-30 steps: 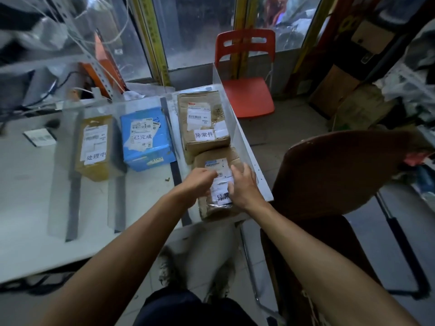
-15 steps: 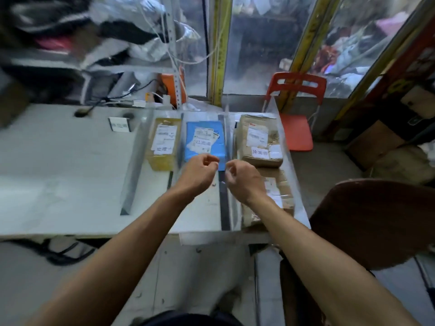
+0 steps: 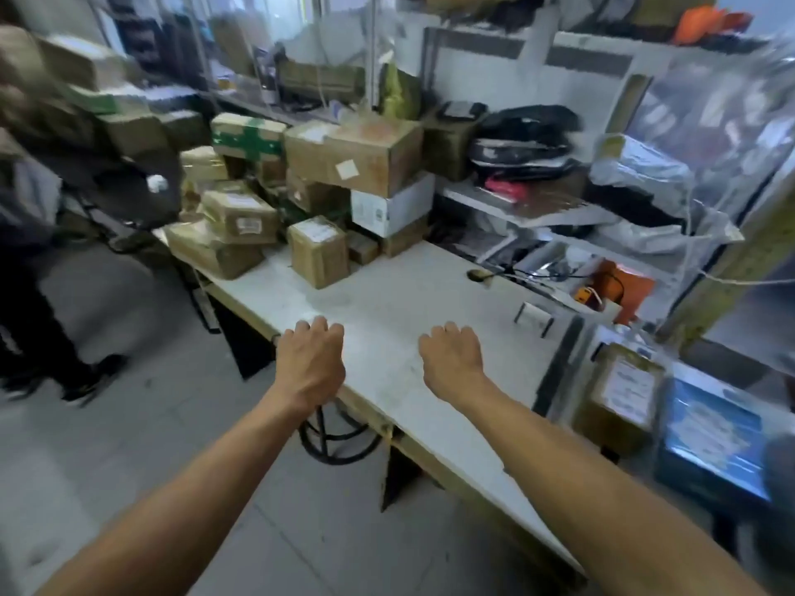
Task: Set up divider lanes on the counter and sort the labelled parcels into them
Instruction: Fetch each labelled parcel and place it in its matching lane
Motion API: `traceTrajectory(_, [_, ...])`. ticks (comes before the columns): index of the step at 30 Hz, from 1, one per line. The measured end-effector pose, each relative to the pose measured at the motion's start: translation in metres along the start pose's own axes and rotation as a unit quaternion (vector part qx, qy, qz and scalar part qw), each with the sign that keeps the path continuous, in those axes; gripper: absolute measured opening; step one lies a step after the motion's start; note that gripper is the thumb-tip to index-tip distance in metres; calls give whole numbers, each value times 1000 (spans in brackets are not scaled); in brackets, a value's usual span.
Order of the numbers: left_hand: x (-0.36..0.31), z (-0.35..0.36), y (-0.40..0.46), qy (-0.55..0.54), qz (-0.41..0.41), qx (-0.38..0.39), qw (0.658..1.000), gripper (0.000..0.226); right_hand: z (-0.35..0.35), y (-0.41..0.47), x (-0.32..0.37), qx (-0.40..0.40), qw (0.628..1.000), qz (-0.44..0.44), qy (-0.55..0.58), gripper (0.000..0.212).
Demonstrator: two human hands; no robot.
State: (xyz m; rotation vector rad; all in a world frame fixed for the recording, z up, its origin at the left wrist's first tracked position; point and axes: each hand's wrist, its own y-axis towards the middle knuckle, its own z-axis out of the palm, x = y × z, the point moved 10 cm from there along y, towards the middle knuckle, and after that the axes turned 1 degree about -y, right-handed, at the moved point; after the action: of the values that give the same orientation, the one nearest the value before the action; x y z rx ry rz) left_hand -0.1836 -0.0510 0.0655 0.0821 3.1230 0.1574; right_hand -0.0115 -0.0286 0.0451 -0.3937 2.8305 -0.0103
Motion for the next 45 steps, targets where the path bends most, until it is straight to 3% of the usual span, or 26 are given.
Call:
traceTrajectory(6, [144,0,17,39,-97,15,994,28,-26,81,105,-8,996,-83,-34,26])
traceTrajectory(17, [272,28,139,59,-126,19,990,23,-51,259,201,-30,990,-136,-22,28])
traceTrajectory(29, [394,23,322,56,-133,-9,989,21,-93,462,227,-47,994,-100,-20,30])
traceTrajectory(35, [438,72,398,34,-105,51,993,29,-75,546,234,24,999,-28,28,38])
traceTrajectory(38, [458,102,444,6,-92,93,991,34,-60,584,230,65,993,35,96,31])
traceTrajectory(41, [472,128,480,-20,-81,133,988,39,-40,616,221,94,957,139,236,32])
traceTrajectory(45, [482,150,504,-85,-50,177,979,40,-12,634,241,195,826,246,467,57])
